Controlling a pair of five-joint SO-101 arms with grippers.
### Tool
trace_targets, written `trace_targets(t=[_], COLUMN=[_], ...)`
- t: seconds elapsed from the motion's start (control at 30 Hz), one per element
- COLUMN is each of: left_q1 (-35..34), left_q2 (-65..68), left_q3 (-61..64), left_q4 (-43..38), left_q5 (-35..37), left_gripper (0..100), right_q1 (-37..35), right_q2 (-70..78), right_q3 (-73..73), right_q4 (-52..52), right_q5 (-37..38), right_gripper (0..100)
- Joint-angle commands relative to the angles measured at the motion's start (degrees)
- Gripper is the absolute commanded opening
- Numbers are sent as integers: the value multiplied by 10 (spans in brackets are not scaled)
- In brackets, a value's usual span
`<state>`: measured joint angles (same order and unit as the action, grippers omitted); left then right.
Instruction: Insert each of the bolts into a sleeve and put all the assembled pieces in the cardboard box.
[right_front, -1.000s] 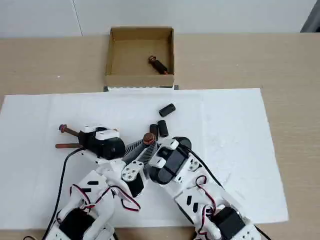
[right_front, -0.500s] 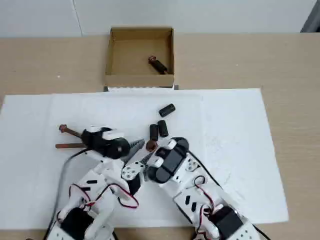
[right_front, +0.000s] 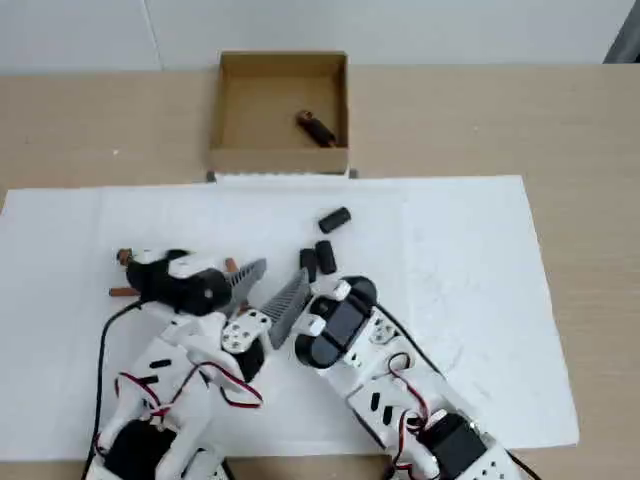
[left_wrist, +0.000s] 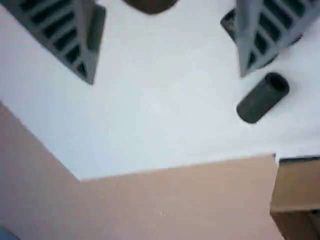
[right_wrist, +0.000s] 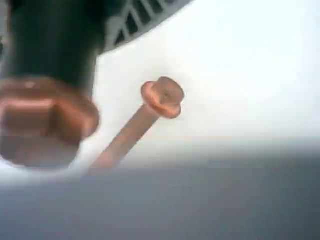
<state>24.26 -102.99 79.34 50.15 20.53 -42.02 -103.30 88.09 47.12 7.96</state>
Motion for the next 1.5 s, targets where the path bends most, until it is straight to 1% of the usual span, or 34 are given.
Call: trace_targets(t=[0.0,0.1,0.17,0.23,0.33,0.4,0.5,0.6,0.67,0.73,0.83,0.97,1.13,1.37,1.47], left_q1=[-2,-11,-34,-70,-137,-169,-190,-195,-195,-196,-196,-196,-196,-196,-196], left_q2=[-4,-4,-4,-2,-2,-3,-4,-4,-4,-4,-4,-4,-4,-4,-4], left_q3=[-42,-44,-39,-36,-1,26,69,85,95,114,139,148,156,156,156], left_q4=[4,4,3,3,8,30,44,47,46,47,47,47,47,47,47], left_q5=[-4,-6,-6,-6,-7,-21,-44,-47,-47,-47,-47,-47,-46,-47,-47], left_gripper=[121,5,15,4,6,6,6,6,6,6,6,6,6,6,6], right_q1=[-1,-1,2,23,85,127,177,199,201,200,202,220,232,232,230], right_q2=[-5,-6,-6,-6,-6,-6,-1,0,6,31,125,300,516,772,874], right_q3=[-8,-11,-11,-11,-11,-18,-40,-58,-73,-108,-184,-304,-457,-662,-741], right_q4=[-16,-16,-16,-16,-16,-15,-13,-10,-8,12,44,26,-15,-98,-119], right_q5=[4,4,4,3,3,3,3,2,-19,-63,-112,-142,-142,-139,-109], right_gripper=[3,3,3,3,3,3,3,3,3,3,3,3,3,3,3])
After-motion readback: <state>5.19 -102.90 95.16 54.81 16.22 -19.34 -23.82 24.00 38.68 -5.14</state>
